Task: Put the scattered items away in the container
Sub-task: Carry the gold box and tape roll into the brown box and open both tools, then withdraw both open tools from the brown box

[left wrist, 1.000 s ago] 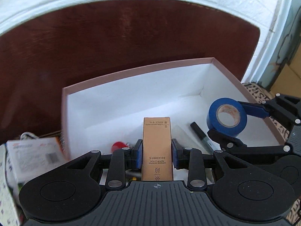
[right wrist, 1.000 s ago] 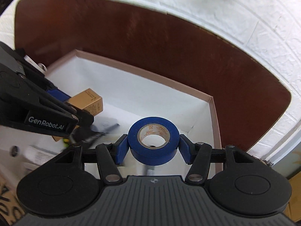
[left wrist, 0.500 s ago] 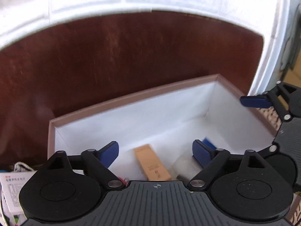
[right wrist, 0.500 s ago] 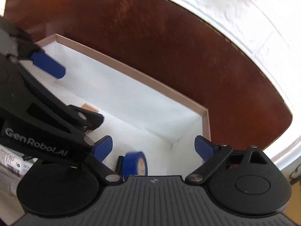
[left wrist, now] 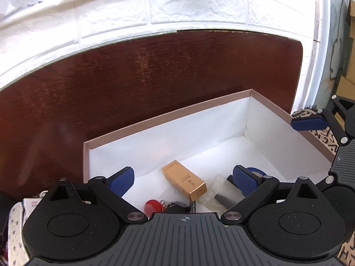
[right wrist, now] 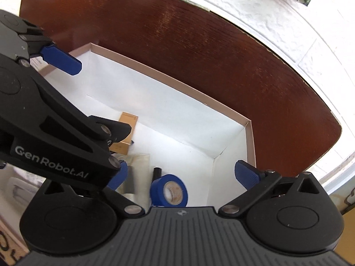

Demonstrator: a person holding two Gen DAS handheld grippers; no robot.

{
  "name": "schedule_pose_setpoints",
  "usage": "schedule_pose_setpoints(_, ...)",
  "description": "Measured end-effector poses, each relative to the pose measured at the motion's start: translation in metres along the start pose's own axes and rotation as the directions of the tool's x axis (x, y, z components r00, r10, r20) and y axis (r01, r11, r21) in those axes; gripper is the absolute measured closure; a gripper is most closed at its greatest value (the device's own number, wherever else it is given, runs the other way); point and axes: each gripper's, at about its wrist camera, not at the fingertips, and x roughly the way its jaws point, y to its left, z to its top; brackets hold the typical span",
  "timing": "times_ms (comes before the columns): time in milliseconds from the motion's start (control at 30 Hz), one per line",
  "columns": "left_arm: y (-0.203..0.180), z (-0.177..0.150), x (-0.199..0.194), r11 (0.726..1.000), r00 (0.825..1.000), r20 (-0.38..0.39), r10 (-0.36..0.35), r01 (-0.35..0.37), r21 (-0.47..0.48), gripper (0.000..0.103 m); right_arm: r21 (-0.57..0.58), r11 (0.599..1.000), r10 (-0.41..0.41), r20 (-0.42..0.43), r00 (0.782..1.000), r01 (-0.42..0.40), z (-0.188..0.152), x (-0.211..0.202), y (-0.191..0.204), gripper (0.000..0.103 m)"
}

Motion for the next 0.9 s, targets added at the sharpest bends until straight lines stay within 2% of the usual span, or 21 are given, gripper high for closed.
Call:
schedule_pose_setpoints(133, -0.002, -0.003, -0.020, 1.000, 0.999, 0.031, 0.012, -0.012, 0.003, 0.002, 0.027, 0.999, 0.034, 0.010, 0.999, -0.034, 0.000, -0.009, 0.000, 0.000)
schedule_pose_setpoints(333, -0.007, -0.012, -0.060, 0.999, 0.995, 0.099, 0.032, -0.032, -0.003, 0.002, 0.044, 0.999, 0.024, 0.057, 0.998, -0.026, -0.004, -0.043, 0.009, 0.000)
schedule_pose_setpoints(467, -0.007, -0.021, -0.089, 0.999, 0.987, 0.156, 0.043, -0.038, -0.035, 0.000, 0.066, 0.997, 0.018, 0.124, 0.992, -0.027, -0.008, -0.074, 0.016, 0.000)
schedule_pose_setpoints(600, -0.007, -0.033, -0.119, 0.996, 0.976, 0.208, 0.070, -0.058, -0.062, 0.000, 0.088, 0.994, 0.041, 0.198, 0.979, -0.060, -0.012, -0.105, 0.030, 0.000)
schedule_pose_setpoints(767, -0.006, -0.061, -0.152, 0.992, 0.959, 0.265, 0.102, -0.079, -0.094, 0.000, 0.039, 0.998, 0.042, 0.282, 0.958, -0.055, -0.021, -0.138, 0.065, 0.000)
schedule_pose_setpoints(900, 0.000, -0.091, -0.173, 0.986, 0.955, 0.269, 0.126, -0.091, -0.139, 0.000, 0.017, 0.996, 0.080, 0.330, 0.941, -0.090, -0.033, -0.155, 0.098, 0.000)
